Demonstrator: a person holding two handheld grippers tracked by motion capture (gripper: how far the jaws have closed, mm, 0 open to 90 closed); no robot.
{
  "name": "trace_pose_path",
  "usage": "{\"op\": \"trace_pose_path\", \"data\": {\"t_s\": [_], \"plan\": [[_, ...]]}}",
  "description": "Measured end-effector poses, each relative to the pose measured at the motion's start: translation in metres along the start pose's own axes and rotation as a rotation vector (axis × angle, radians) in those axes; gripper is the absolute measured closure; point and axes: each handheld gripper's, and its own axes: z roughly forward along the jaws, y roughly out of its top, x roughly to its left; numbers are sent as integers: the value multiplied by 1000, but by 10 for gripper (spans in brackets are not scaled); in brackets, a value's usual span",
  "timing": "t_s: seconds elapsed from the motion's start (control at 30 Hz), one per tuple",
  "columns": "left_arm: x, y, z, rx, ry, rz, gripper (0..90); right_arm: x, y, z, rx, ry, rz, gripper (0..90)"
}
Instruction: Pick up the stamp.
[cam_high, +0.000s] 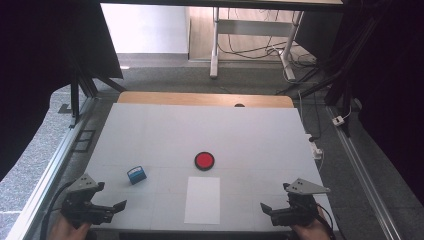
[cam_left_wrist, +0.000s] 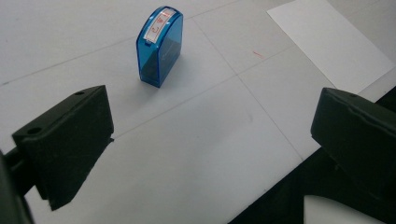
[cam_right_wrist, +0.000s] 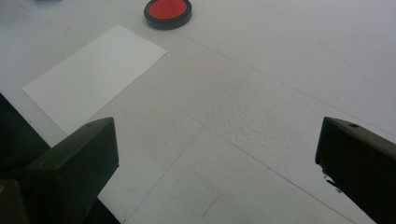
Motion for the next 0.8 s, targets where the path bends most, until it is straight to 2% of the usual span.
{"op": "trace_pose_path", "data": {"t_s": [0.07,0.2,0.47,0.63,0.73,0.8], "plan": [[2,1,2,-7,-16,13,0,0,0,0,0,1,1,0],[7,2,5,-17,-40,13,0,0,0,0,0,4,2,0],[17,7,14,-43,-4,19,0,0,0,0,3,4,1,0],[20,13,20,-32,-8,12,0,-1,0,1,1,7,7,0],[21,19,27,1,4,31,0,-1,0,1,3,8,7,0],[22,22,31,15,-3,35,0,0,0,1,5,8,4,0]]}}
